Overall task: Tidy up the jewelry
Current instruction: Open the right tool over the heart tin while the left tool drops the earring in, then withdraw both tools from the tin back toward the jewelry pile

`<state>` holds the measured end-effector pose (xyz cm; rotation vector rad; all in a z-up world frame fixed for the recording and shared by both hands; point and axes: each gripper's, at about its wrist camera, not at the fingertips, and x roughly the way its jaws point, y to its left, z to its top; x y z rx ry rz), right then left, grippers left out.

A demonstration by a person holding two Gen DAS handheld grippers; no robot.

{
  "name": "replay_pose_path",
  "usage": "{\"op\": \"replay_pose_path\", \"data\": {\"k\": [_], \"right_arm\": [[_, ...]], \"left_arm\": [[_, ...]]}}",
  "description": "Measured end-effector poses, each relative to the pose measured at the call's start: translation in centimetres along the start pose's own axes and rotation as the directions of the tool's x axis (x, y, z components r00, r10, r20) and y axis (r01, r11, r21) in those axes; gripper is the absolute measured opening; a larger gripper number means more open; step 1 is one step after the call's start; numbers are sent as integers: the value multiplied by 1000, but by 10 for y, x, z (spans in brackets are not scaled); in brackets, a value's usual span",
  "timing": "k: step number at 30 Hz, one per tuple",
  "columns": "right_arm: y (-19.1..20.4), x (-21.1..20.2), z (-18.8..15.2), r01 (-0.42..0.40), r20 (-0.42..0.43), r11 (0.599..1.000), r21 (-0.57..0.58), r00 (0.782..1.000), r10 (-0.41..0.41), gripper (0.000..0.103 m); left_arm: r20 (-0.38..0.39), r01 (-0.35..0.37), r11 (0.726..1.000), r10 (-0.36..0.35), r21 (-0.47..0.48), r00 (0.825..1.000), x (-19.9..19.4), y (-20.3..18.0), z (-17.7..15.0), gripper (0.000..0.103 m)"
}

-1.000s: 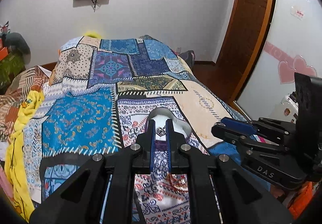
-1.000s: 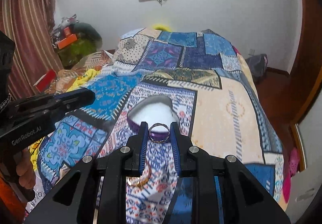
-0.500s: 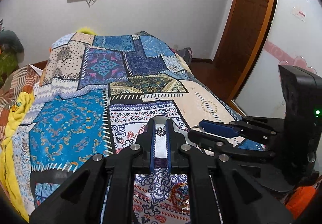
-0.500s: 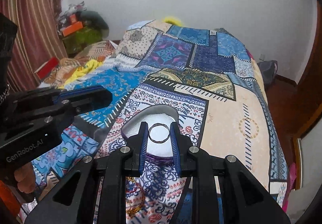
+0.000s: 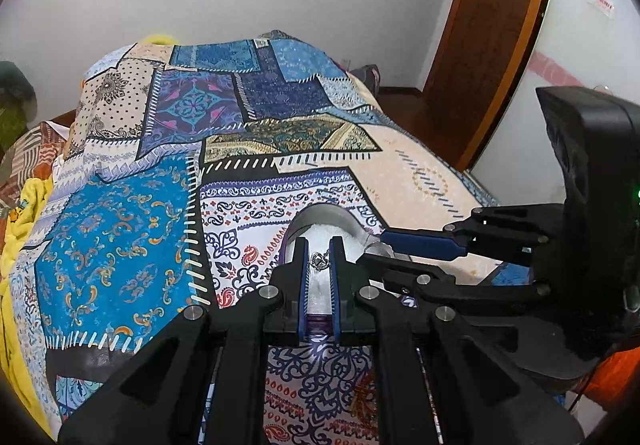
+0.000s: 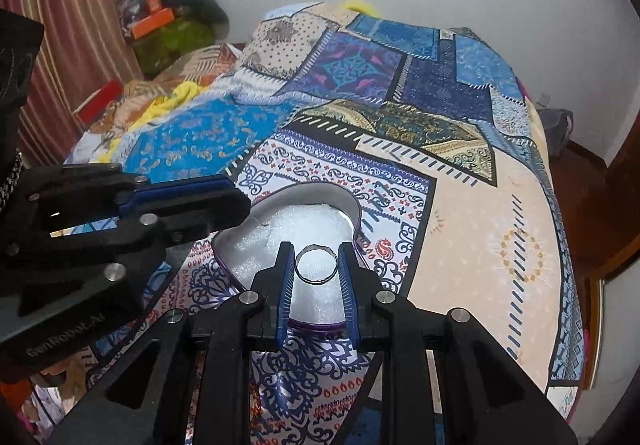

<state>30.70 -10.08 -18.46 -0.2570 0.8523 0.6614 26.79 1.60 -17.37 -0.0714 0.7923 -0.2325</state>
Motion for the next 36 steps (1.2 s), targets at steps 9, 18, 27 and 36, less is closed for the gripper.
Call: {"op": "replay_pose_path", "data": {"k": [9, 18, 27, 36], "right_arm": [[-4, 7, -1, -12, -25, 1000, 0, 1000, 12, 20], [-1, 13, -1, 3, -58, 1000, -10, 998, -4, 20], [5, -1, -2, 64, -28, 997, -32, 998, -65, 33], [14, -34, -2, 77, 22, 997, -20, 997, -77, 34]], "left_arm": [[-36, 4, 1000, -5, -28, 999, 11, 7, -3, 8], [-25, -22, 999, 21, -38, 999, 4, 9, -4, 9], [26, -61, 997, 62, -47, 998, -23, 9, -3, 28], [59, -90, 995, 92, -36, 994, -57, 2, -7, 33]]}}
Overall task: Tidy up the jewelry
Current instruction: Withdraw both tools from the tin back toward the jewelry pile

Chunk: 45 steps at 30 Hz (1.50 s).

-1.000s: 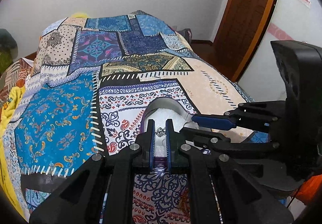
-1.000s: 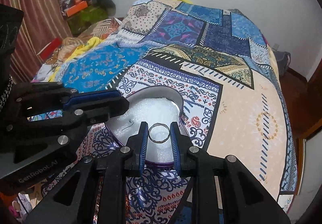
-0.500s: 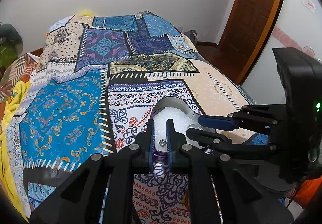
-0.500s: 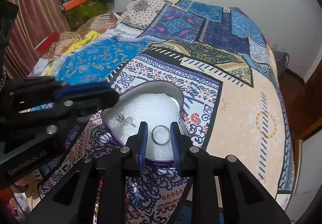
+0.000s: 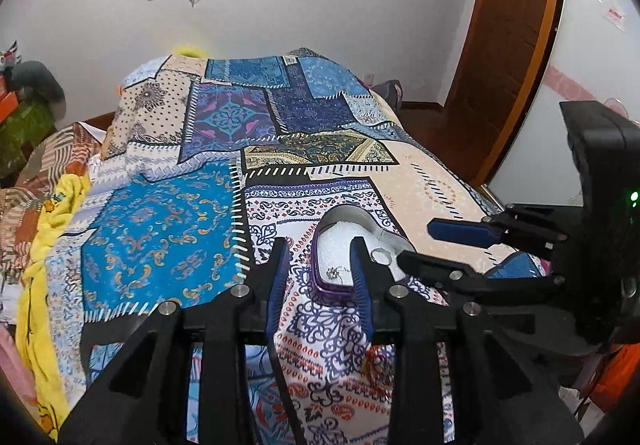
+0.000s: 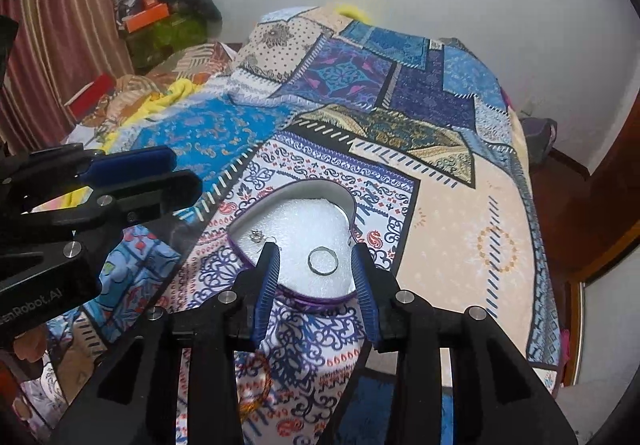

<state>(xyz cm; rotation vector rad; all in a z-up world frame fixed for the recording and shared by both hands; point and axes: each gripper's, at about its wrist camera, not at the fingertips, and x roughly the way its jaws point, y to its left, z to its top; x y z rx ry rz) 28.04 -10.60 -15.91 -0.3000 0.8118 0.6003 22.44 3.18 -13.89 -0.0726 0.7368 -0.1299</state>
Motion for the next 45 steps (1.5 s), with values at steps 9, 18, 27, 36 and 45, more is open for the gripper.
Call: {"op": "replay_pose_path", "data": {"k": [9, 18, 27, 36, 45], "right_arm": [[3, -32, -10, 6, 33, 999, 35, 999, -7, 34], [3, -43, -28, -3, 23, 997, 77, 1000, 1, 34], [3, -37, -51, -10, -17, 994, 108, 1000, 11, 34], [20, -6, -66, -82, -98, 991, 101, 991, 92, 34], [32, 8, -65, -139, -127, 986, 96, 980, 150, 30]], "left_arm": [[16, -19, 1000, 18, 8, 1000, -32, -7, -13, 40], [-28, -20, 1000, 20, 5, 999, -39, -9, -38, 42], [-120, 6, 1000, -5, 8, 993, -20, -19, -72, 42], [-172, 4, 1000, -7, -15, 985, -6, -10, -94, 42], [-174, 19, 1000, -21, -12, 984, -6, -8, -103, 42]]}}
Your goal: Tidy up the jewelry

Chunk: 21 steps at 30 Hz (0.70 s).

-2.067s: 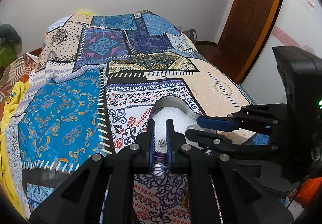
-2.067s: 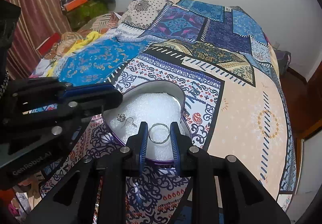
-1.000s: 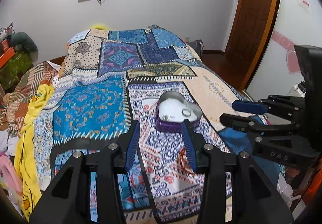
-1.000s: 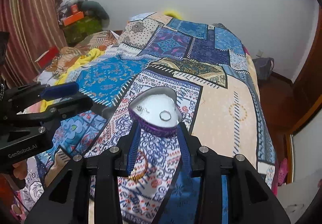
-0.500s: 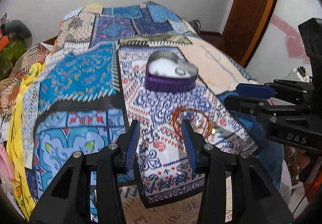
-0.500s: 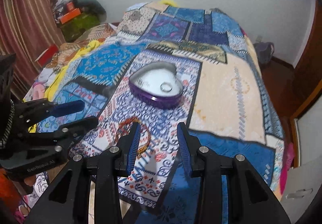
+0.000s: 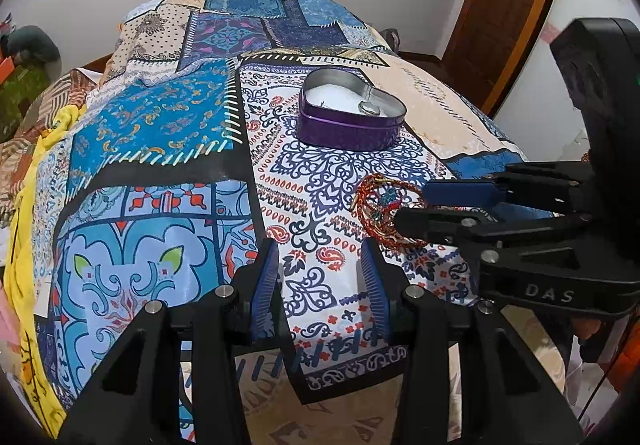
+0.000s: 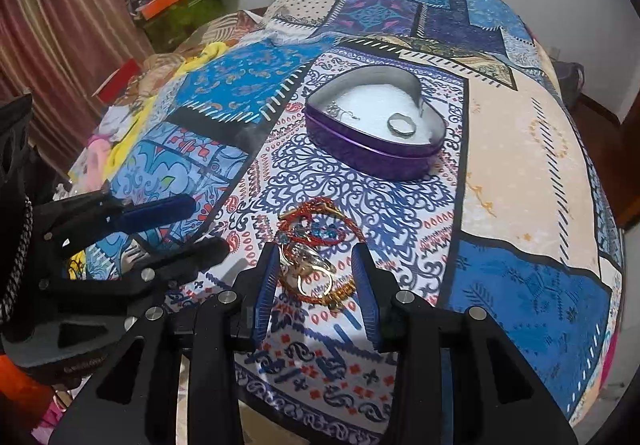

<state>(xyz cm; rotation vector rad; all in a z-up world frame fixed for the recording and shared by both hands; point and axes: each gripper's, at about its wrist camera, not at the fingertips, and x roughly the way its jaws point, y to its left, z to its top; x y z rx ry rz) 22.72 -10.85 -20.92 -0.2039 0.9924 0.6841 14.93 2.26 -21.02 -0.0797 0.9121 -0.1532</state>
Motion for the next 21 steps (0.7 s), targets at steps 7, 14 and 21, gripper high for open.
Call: {"op": "replay_pose_path", "data": {"k": [7, 14, 21], "right_arm": [[2, 0, -3, -13, 3, 1000, -15, 1000, 13, 7], [4, -14, -1, -9, 43, 1000, -19, 999, 10, 4], [-3, -38, 0, 14, 97, 1000, -6, 995, -14, 3]], "left_arm": [[2, 11, 1000, -11, -10, 1000, -1, 1, -3, 42], [16, 25, 1000, -25, -14, 1000, -8, -2, 1, 42], [24, 54, 999, -54, -6, 998, -11, -11, 8, 42]]}}
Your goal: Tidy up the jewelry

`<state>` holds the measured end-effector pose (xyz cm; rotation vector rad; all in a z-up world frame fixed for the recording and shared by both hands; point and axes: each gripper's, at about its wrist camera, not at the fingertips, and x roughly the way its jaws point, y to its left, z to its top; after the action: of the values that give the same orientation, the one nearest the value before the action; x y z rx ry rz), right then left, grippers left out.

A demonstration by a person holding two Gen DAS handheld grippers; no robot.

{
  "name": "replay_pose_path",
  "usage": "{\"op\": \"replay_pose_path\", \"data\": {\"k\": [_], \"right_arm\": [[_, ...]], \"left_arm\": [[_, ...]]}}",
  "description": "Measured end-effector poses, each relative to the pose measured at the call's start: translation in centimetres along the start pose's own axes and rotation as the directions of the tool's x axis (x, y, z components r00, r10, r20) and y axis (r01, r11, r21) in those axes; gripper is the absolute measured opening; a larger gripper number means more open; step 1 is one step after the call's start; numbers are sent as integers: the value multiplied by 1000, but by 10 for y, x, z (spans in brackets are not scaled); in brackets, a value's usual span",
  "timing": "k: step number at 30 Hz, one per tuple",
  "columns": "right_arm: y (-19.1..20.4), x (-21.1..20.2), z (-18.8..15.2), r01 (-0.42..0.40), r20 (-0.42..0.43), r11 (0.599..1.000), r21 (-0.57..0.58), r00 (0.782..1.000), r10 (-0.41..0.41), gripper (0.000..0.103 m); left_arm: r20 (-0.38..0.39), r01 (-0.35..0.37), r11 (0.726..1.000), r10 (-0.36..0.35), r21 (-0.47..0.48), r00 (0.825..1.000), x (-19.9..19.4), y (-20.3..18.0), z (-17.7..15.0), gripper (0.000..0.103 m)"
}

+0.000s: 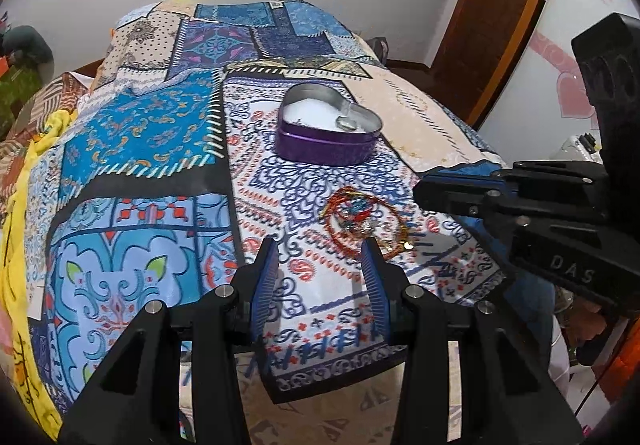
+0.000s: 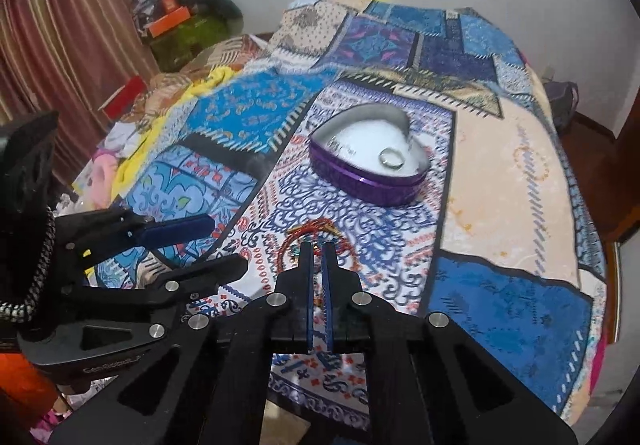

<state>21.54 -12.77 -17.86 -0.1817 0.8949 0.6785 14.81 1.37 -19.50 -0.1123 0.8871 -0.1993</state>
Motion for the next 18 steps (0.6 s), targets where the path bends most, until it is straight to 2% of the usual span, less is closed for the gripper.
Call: {"op": "replay_pose_path", "data": {"k": [7, 11, 17, 18], "right_arm": [[-22, -5, -10, 43, -32, 997, 60, 999, -41, 5], [-31, -5, -19, 40, -62, 996, 83, 997, -35, 7], [-43, -6, -26, 47, -70, 992, 113, 997, -40, 10], [-44, -7, -27, 46, -69, 992, 118, 997, -38, 12]], "left_arm": [[-40, 57, 998, -56, 31, 998, 11, -18, 0, 41], [-83, 58, 997, -54, 50, 995, 23, -26, -5, 41], [-49, 11, 1000, -12, -22, 999, 21, -11, 3, 41], [-45, 8, 999, -10, -42, 999, 22, -6, 6, 36]]}}
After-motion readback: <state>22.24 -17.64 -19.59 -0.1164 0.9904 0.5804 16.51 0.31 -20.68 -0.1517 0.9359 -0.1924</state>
